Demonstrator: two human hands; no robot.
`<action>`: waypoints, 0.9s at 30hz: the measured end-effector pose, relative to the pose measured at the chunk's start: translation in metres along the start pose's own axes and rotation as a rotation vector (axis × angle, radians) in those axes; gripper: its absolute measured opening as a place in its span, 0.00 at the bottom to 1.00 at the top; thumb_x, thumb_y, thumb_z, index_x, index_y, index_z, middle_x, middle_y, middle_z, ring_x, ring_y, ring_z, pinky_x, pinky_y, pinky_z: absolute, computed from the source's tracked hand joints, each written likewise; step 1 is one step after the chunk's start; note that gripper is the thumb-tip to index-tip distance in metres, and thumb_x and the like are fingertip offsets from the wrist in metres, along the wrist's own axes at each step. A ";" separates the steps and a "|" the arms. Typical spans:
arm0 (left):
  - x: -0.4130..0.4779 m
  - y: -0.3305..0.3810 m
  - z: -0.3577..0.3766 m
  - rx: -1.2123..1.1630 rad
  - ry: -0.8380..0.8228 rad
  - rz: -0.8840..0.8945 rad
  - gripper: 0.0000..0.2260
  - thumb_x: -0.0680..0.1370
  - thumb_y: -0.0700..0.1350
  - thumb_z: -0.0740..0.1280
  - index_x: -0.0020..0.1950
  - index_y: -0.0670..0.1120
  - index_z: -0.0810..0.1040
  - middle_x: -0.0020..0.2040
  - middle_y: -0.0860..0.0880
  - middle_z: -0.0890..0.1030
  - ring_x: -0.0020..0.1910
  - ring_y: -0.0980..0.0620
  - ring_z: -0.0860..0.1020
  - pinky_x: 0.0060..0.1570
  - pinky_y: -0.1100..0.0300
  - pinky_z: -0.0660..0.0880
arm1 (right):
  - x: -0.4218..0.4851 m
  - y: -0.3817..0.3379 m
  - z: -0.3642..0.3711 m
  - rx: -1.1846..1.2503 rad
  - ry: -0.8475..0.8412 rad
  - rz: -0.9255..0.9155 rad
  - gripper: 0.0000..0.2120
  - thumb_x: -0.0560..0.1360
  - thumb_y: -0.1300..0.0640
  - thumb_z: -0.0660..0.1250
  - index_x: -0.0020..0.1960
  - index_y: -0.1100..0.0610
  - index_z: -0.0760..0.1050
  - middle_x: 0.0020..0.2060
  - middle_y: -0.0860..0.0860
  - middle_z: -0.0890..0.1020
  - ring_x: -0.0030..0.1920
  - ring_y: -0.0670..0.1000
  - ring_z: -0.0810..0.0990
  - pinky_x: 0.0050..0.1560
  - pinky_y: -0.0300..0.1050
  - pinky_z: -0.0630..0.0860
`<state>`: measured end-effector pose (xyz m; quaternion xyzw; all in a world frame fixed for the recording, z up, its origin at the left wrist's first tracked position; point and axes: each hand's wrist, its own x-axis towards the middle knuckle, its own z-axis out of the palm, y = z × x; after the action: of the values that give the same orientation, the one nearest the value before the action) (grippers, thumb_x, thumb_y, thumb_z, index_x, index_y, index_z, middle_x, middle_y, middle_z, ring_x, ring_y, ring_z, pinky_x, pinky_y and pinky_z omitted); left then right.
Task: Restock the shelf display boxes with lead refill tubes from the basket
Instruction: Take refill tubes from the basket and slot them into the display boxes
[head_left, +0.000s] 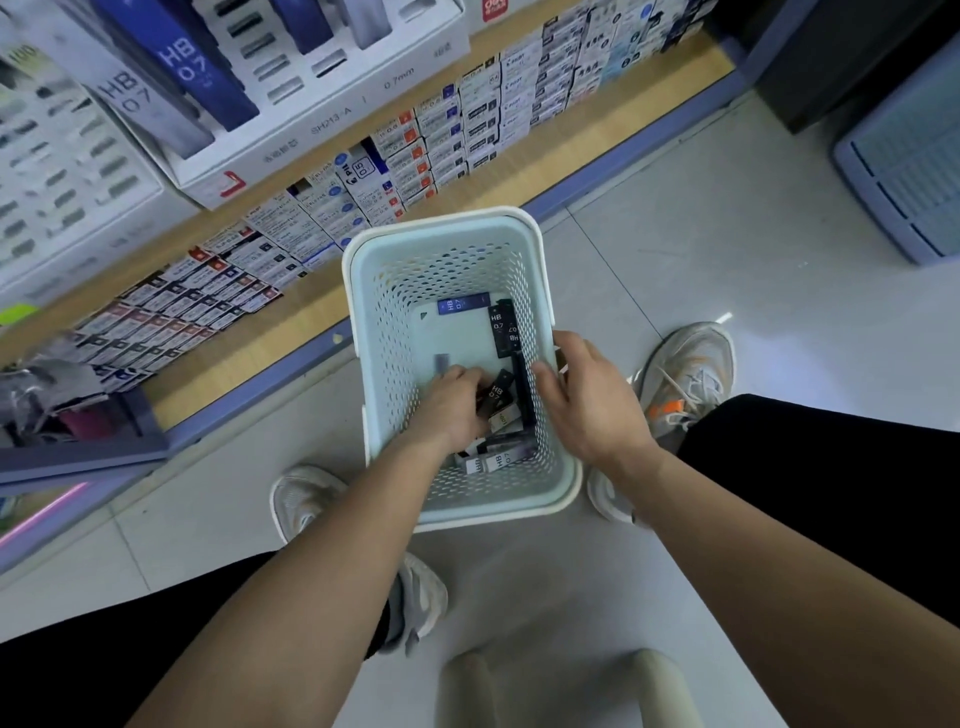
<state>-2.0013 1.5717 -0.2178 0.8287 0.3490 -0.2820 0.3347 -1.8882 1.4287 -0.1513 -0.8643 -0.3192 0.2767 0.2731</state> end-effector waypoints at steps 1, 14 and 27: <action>0.000 -0.001 0.001 -0.015 -0.011 0.006 0.32 0.72 0.41 0.77 0.73 0.51 0.70 0.69 0.47 0.69 0.68 0.45 0.69 0.71 0.52 0.67 | 0.000 0.000 0.000 0.002 0.001 0.001 0.17 0.83 0.49 0.58 0.68 0.56 0.68 0.55 0.55 0.78 0.48 0.58 0.78 0.43 0.45 0.65; 0.005 0.003 0.002 0.073 -0.119 0.024 0.38 0.67 0.57 0.79 0.72 0.49 0.68 0.68 0.48 0.76 0.64 0.45 0.76 0.61 0.49 0.74 | 0.001 0.000 0.001 -0.010 -0.002 -0.007 0.15 0.83 0.49 0.58 0.66 0.56 0.68 0.53 0.55 0.78 0.45 0.58 0.77 0.42 0.45 0.64; -0.010 0.007 -0.002 -0.113 -0.202 0.002 0.30 0.73 0.50 0.76 0.71 0.46 0.68 0.62 0.46 0.79 0.57 0.46 0.78 0.58 0.49 0.77 | 0.000 -0.004 -0.002 -0.038 -0.006 -0.012 0.16 0.84 0.49 0.57 0.67 0.57 0.67 0.52 0.53 0.76 0.46 0.58 0.76 0.42 0.46 0.64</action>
<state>-2.0020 1.5655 -0.2074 0.7762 0.3281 -0.3436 0.4145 -1.8882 1.4303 -0.1472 -0.8666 -0.3304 0.2715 0.2572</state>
